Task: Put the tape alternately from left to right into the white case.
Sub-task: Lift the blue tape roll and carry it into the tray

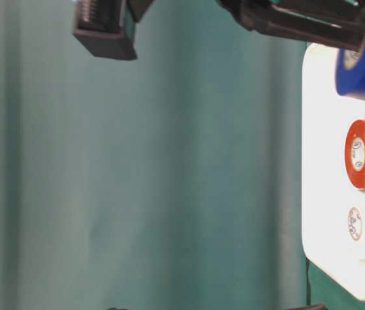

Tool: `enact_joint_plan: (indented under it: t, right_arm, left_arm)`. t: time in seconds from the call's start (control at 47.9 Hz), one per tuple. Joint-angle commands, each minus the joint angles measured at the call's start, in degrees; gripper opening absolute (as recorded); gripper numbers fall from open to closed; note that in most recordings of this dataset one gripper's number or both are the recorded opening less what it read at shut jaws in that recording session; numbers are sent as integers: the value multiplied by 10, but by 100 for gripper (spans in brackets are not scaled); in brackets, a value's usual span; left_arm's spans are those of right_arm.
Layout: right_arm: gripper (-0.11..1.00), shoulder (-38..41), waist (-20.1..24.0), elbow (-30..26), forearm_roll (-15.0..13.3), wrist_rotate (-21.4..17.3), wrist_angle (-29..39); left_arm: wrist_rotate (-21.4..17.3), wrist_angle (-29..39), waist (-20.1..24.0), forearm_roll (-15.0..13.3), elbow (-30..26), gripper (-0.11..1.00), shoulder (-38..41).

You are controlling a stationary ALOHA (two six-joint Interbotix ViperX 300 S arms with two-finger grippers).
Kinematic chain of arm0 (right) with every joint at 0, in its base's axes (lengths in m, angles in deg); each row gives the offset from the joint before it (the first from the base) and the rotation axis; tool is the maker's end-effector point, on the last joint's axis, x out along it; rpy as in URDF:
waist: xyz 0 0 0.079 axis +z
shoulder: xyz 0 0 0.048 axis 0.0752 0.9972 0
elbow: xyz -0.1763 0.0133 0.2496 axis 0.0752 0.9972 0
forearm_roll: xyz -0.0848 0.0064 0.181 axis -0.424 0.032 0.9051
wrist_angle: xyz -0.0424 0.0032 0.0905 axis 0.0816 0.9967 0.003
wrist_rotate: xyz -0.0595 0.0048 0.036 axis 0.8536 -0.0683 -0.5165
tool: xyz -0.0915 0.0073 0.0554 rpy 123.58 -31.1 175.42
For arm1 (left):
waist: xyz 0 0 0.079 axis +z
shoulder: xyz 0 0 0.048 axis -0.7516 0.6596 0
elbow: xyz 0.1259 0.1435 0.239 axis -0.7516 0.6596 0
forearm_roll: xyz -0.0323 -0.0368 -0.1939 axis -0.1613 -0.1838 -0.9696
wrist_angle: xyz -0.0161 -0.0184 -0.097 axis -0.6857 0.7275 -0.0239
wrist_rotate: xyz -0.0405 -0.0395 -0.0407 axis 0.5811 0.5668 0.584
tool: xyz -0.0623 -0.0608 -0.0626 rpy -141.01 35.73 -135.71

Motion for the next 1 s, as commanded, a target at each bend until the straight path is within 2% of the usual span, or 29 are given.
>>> enact_joint_plan:
  t: [0.0,0.146,0.251,0.668,0.981]
  right_arm:
    - [27,-15,1,-14,-1,2,0]
    - [27,-15,-1,-14,-2,5,1]
    - [27,-15,-12,-13,-15,5,3]
    - [27,-15,-106,-16,-61,5,18]
    - [27,-15,-155,-14,-72,5,18]
  left_arm:
    - [1,-4,-1,-1,-6,90,-8]
    - [1,-4,-2,-1,-6,90,-8]
    - [1,-4,-2,-1,-6,90,-8]
    - [1,-4,-1,-1,-5,90,-6]
    - [1,-4,-2,-1,-5,90,-4]
